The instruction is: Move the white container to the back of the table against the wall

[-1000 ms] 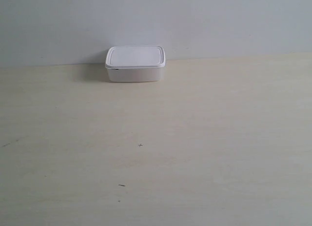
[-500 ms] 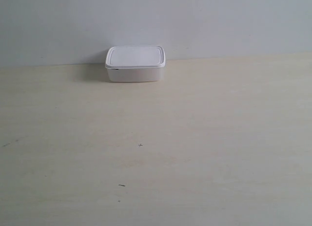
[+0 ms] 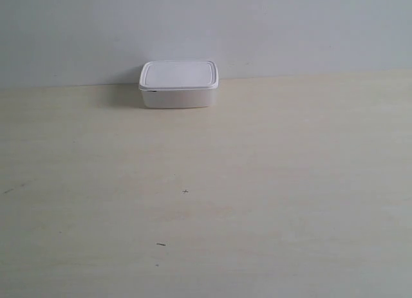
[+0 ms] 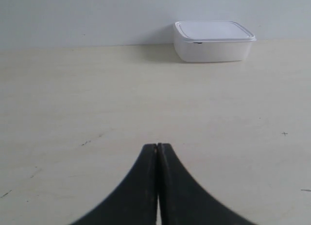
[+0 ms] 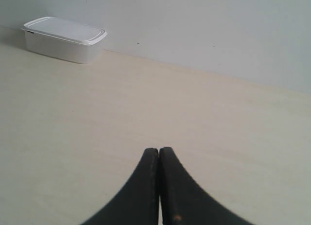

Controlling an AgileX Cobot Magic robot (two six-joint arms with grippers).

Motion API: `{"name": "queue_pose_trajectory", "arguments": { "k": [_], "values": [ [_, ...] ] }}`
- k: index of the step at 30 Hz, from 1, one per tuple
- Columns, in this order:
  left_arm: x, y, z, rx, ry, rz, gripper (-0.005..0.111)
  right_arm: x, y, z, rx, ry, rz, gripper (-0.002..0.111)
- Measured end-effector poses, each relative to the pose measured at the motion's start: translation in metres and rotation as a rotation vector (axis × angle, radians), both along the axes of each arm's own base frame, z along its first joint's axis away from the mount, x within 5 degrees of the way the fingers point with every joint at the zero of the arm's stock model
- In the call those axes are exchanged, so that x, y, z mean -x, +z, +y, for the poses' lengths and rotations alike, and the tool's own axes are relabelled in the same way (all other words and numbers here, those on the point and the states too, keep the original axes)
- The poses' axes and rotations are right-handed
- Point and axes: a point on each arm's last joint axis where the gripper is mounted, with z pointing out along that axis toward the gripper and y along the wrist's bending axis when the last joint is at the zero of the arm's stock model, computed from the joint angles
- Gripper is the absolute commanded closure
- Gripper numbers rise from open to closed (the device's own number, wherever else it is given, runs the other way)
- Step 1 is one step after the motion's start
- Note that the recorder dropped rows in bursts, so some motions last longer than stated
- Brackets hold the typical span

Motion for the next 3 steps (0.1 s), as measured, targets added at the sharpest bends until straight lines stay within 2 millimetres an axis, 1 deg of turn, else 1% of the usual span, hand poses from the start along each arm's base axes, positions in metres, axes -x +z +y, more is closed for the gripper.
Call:
{"name": "queue_pose_trajectory", "arguments": {
  "k": [3],
  "values": [
    [0.0, 0.0, 0.0, 0.0, 0.0, 0.0, 0.107, 0.0, 0.0, 0.0, 0.0, 0.0, 0.0, 0.108]
  ]
}}
